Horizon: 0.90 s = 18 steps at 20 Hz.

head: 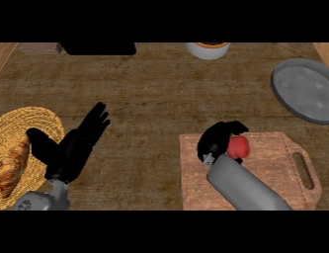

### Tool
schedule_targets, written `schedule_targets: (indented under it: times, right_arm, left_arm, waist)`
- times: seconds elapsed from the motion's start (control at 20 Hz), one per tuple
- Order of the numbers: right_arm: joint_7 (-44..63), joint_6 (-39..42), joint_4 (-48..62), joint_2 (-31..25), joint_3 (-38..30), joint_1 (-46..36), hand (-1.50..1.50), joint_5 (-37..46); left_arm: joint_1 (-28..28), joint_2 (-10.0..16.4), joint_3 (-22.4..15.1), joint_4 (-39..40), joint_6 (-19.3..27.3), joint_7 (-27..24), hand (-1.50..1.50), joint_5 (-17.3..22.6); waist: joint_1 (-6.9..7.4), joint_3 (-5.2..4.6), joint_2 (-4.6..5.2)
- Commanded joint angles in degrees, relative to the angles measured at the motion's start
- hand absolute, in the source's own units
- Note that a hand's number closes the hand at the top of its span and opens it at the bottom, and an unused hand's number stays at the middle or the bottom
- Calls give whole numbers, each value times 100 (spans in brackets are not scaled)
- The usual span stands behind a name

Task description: Pick the bell pepper from the cutting board and place it in the pan

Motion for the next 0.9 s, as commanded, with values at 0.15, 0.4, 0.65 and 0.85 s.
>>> schedule_targets:
  times: [0.15,0.4,0.65,0.85]
  right_arm:
    - [-926,-471,116,-582,558,36,150,536]
    - [-1153,-370,204,-454,596,-325,150,957]
    - [-2149,-2259,-1646,-642,-9,554,150,-152]
    - [-2906,-3469,-2647,-840,-647,1169,150,-904]
  left_arm:
    - [61,-261,-17,213,-109,-281,0,-241]
    - [-188,-384,71,210,4,82,0,-346]
    - [210,-240,198,122,-44,-88,0,-203]
    - [356,-137,401,59,-14,-140,0,-125]
  waist:
    - [14,1,17]
    - [14,1,15]
    - [-355,38,-82]
    - [-579,65,-129]
